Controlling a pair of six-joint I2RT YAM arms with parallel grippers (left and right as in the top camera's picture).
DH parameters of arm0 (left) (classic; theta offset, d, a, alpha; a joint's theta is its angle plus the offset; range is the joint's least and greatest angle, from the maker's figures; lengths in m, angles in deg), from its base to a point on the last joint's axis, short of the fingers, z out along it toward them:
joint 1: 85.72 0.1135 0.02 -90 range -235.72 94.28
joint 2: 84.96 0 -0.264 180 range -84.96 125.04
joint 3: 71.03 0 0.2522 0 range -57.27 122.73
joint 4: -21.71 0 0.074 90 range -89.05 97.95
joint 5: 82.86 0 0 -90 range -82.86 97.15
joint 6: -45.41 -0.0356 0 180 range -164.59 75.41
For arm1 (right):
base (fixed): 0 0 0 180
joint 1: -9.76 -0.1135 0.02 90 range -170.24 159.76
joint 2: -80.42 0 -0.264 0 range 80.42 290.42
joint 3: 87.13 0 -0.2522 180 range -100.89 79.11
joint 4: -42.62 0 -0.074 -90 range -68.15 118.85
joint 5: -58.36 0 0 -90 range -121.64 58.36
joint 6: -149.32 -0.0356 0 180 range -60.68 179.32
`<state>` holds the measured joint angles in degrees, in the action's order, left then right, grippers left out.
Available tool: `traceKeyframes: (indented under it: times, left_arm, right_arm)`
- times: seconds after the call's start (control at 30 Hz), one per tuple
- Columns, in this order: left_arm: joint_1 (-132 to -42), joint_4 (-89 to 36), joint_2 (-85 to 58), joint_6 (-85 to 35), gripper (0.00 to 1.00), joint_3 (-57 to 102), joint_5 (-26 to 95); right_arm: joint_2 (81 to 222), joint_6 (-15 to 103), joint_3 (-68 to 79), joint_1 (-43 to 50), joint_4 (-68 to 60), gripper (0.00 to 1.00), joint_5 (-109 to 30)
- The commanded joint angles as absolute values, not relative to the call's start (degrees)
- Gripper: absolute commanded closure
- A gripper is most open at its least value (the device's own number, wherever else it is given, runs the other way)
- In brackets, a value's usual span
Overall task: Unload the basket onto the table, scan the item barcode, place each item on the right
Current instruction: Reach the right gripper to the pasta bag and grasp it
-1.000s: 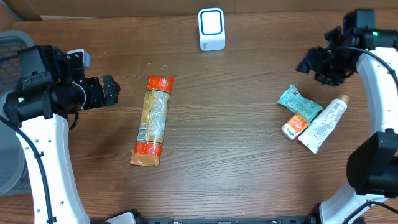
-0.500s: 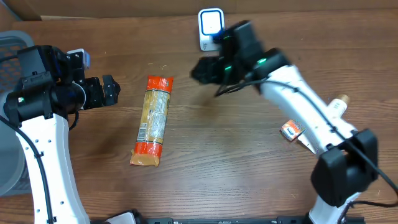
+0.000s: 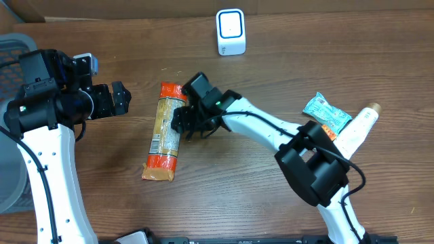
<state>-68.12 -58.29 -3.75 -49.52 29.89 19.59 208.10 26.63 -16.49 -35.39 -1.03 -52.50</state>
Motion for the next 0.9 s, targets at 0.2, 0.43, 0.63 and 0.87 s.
traceKeyframes:
  times: [0.2,0.43,0.63,0.87]
  left_arm:
    - [-68.4,-58.2,-4.7,-50.8,0.00,31.0,20.3]
    - [-68.4,-58.2,-4.7,-50.8,0.00,31.0,20.2]
    - [-68.4,-58.2,-4.7,-50.8,0.00,31.0,20.3]
    - [-68.4,-58.2,-4.7,-50.8,0.00,31.0,20.3]
  right_arm:
    - [213.0,23.0,-16.4,-36.6,4.0,0.40,-56.2]
    - [213.1,23.1,-16.4,-36.7,3.7,0.61,-54.1]
    - [213.2,23.3,-15.0,-36.7,3.3,0.75,-50.5]
    - [213.2,23.3,-15.0,-36.7,2.3,0.96,-50.4]
